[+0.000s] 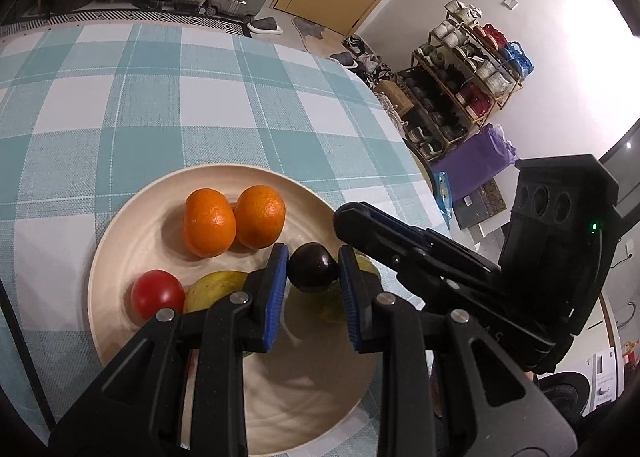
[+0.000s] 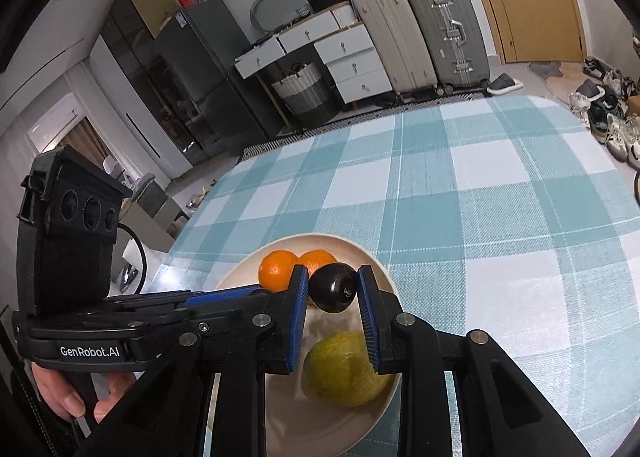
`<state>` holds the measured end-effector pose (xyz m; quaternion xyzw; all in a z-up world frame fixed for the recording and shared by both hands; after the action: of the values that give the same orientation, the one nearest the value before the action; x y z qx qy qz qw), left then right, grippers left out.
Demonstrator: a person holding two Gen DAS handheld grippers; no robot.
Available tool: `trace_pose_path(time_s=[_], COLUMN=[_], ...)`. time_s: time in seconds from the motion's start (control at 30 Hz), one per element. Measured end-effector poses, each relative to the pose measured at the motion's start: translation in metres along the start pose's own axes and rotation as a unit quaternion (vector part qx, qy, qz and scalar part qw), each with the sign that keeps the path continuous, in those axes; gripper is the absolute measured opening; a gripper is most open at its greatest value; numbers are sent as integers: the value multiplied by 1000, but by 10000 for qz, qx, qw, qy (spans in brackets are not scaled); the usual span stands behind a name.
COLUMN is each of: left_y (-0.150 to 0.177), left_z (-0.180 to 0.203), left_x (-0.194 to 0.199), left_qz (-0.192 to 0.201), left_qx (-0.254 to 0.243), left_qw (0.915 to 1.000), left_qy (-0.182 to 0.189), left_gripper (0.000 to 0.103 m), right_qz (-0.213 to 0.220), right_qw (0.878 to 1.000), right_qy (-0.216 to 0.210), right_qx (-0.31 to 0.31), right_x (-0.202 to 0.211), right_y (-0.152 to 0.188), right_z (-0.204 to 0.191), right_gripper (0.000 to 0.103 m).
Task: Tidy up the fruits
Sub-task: 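Lower both plums onto the plate beside the lemon and open both grippers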
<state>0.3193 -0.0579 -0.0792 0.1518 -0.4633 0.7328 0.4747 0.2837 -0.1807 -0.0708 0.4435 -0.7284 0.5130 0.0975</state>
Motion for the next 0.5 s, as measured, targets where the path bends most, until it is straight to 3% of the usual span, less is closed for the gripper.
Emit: trace_pose_path(time_s=[0.2,0.27,0.33,0.5], left_y=[-2,-3,-2,1], left_z=[0,1,1,6], left_x=[-7,-6,0,18], left_qz=[-33,5,43,161], left_qx=[55,61,104,108], left_qw=[10000,10000,9999,9998], left_qy=[-9,-21,-29,-85], left_gripper=[23,23,23,23], right_qz=[-55,-61,42,274], right_qw=[9999,9999,9997,9993], right_qy=[71,131,239,180], right_qx=[-48,-46,-94,-198], right_x=[-5,-6,-1,20], right_y=[1,2,0,-4], right_z=[0,1,4,6], right_gripper=[26,30,45,49])
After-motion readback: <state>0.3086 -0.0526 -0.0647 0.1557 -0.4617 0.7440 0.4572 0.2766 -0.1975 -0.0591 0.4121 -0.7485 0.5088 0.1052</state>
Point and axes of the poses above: each gripper's, at about its wrist camera, not at the fingertips, and x roughly against the way its jaws point, z to its right, y to its underside, the point moved 3 cm from there along -x, roughly the way its jaws point, and after that the axes turned 5 degrees about z, right-handed, at the moved point
